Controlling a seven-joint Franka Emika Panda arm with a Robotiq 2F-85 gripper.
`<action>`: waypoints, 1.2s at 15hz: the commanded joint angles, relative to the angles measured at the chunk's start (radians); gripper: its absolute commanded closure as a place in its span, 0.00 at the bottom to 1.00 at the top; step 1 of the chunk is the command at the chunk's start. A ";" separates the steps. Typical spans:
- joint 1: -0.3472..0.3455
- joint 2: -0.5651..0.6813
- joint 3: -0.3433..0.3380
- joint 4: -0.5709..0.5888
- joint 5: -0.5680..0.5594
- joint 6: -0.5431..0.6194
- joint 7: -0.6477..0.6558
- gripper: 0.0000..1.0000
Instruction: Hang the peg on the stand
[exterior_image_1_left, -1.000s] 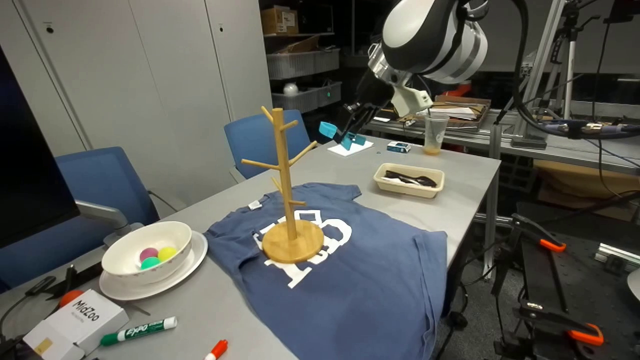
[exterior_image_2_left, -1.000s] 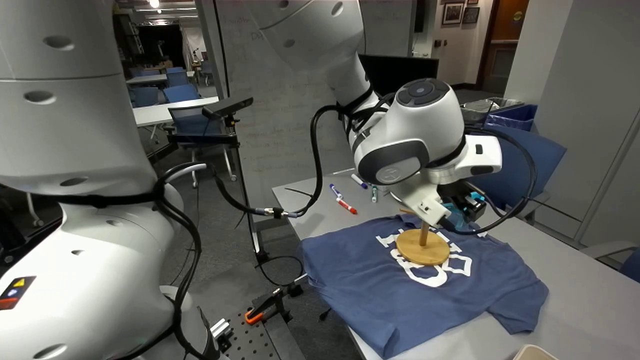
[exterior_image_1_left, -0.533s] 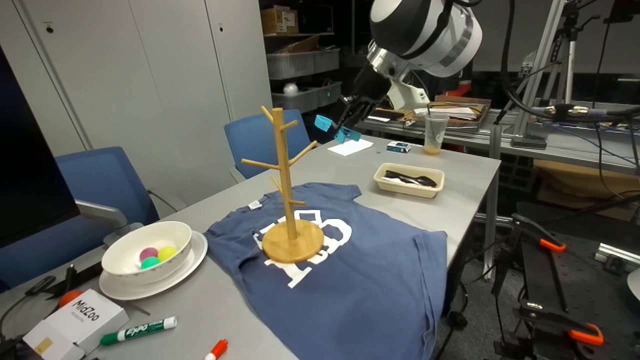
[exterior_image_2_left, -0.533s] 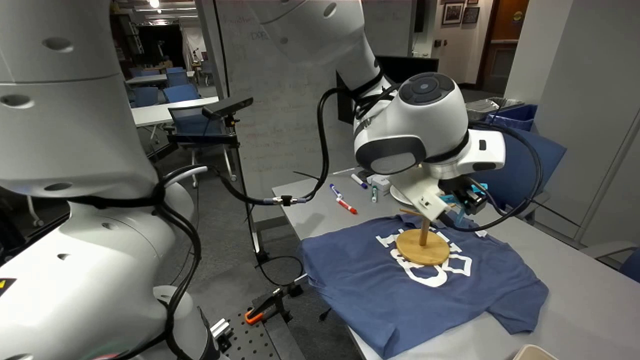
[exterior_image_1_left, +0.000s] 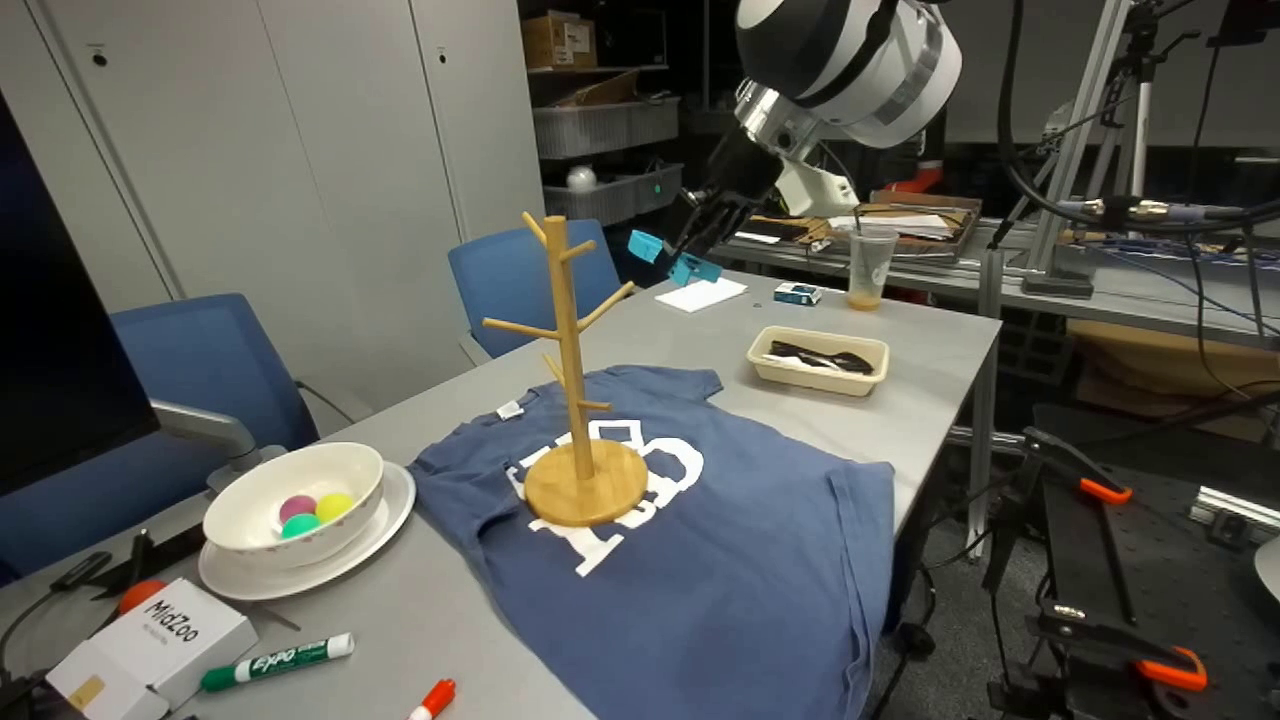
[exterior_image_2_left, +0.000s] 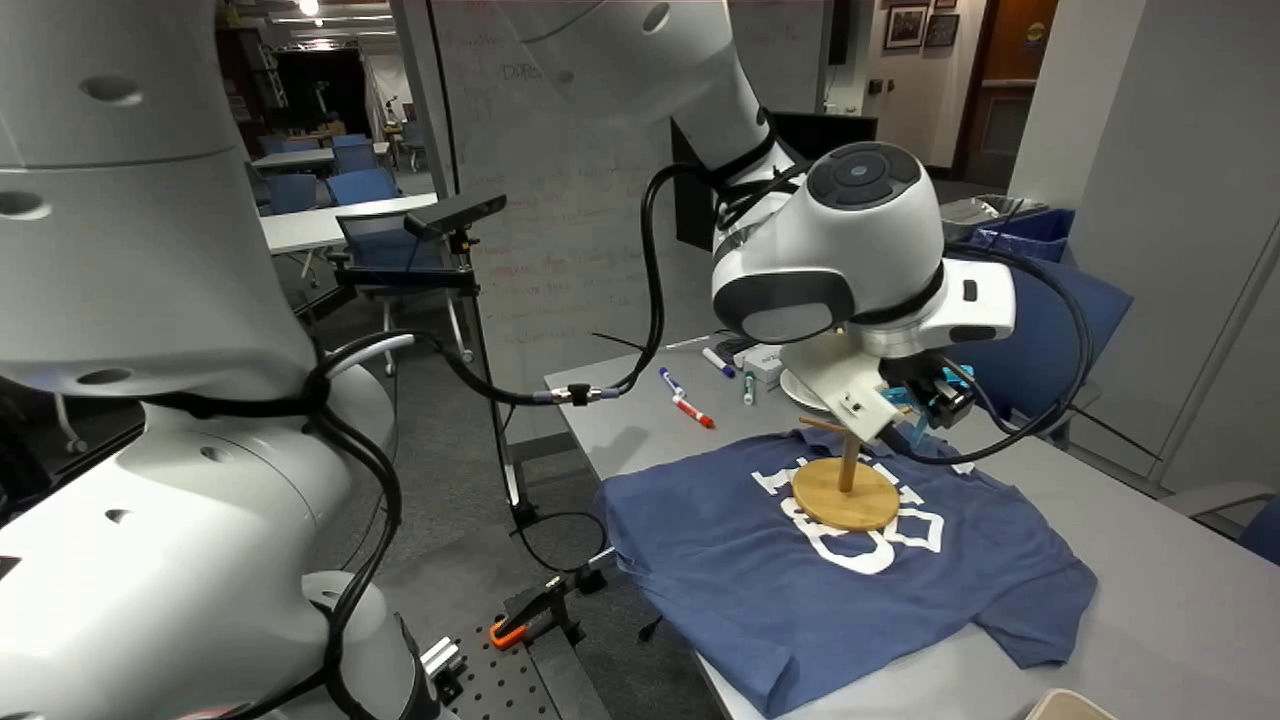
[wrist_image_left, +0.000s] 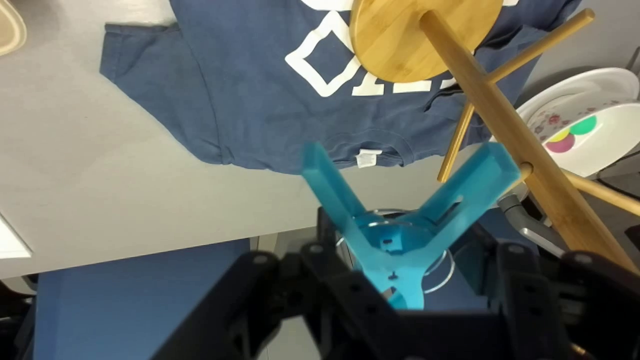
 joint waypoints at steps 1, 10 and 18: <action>-0.011 0.007 0.002 0.013 0.013 -0.037 0.003 0.67; -0.107 -0.002 0.017 0.057 0.157 -0.229 -0.050 0.67; -0.139 0.004 0.011 0.121 0.390 -0.424 -0.152 0.67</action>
